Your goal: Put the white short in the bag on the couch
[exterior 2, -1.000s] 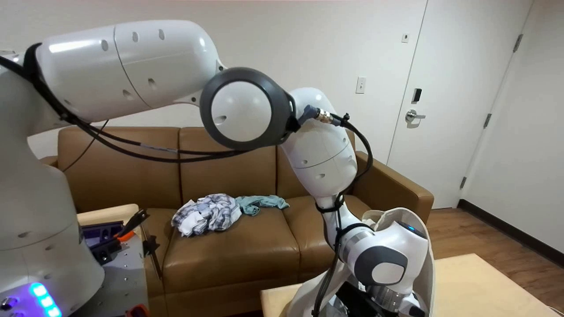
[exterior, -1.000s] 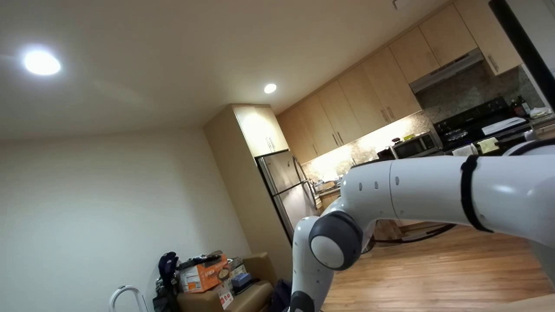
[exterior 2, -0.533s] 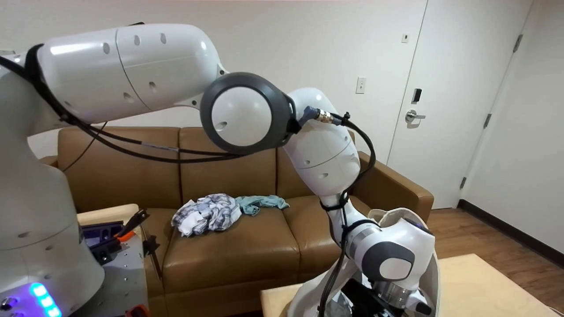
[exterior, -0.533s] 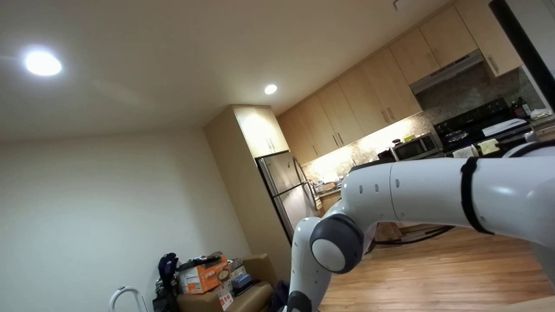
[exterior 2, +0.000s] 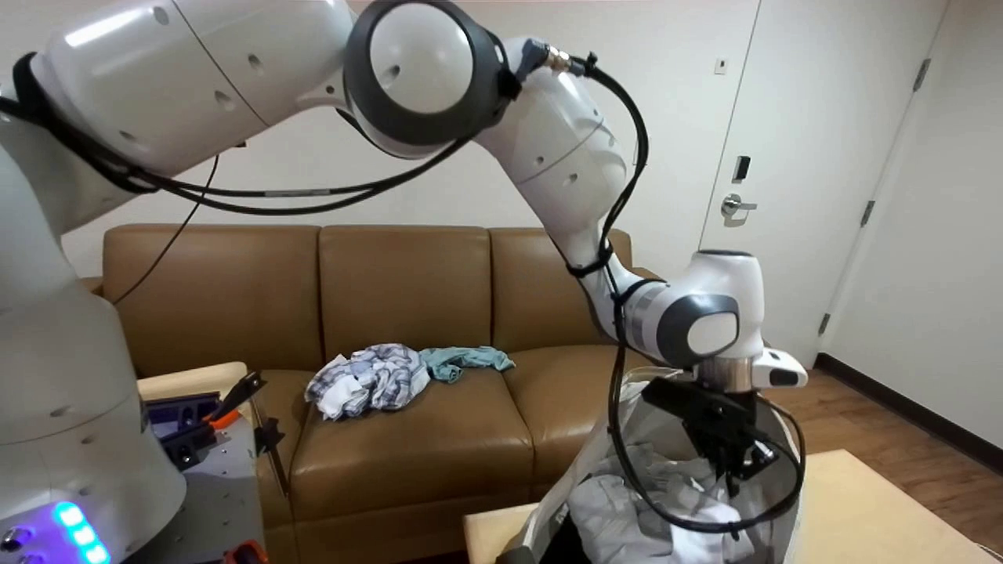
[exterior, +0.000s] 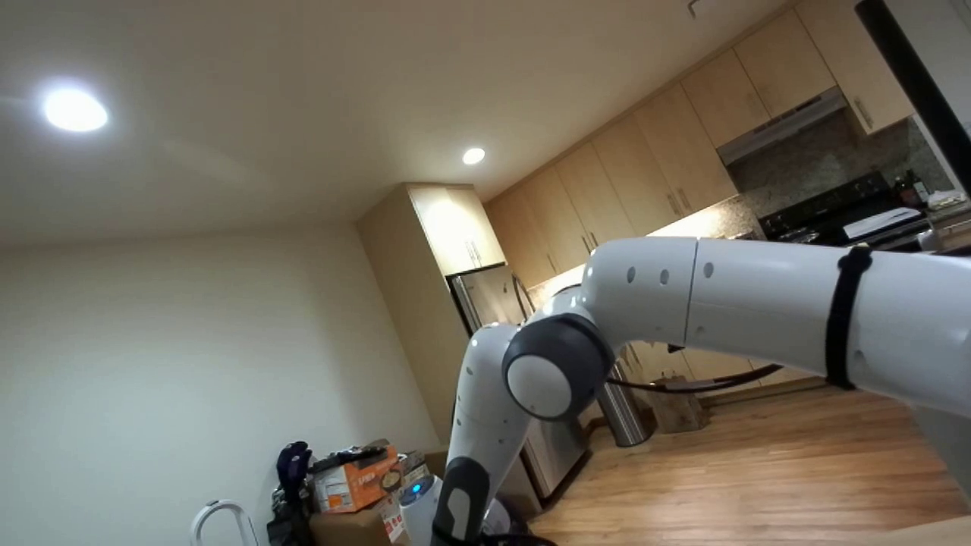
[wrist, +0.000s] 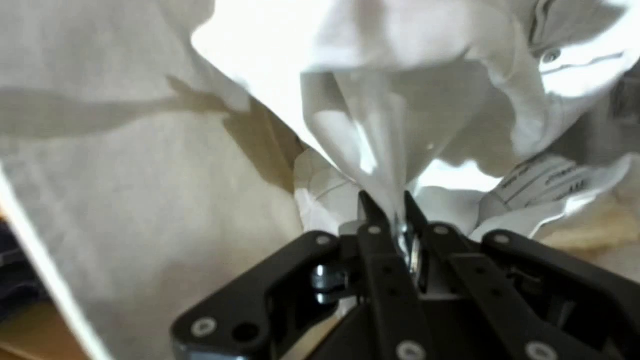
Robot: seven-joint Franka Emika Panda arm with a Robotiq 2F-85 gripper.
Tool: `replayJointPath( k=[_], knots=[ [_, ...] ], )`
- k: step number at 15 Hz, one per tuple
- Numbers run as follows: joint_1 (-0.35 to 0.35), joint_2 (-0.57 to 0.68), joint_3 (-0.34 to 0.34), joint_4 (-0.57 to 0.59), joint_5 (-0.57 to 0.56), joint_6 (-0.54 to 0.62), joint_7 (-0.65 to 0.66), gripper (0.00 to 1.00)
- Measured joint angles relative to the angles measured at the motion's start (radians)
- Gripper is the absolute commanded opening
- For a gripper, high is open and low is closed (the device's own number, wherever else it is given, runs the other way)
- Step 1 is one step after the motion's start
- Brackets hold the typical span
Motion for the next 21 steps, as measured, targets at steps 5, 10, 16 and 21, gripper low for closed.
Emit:
replayJointPath(
  k=[5, 10, 16, 21],
  knots=[
    [0.07, -0.093, -0.037, -0.083, -0.006, 0.082, 0.079, 0.11],
    [0.059, -0.074, -0.037, -0.077, -0.006, 0.084, 0.079, 0.11],
    [0.063, -0.08, -0.04, -0.06, -0.006, 0.063, 0.079, 0.05],
    [0.09, -0.231, -0.066, -0.071, -0.039, 0.016, 0.087, 0.06]
  ],
)
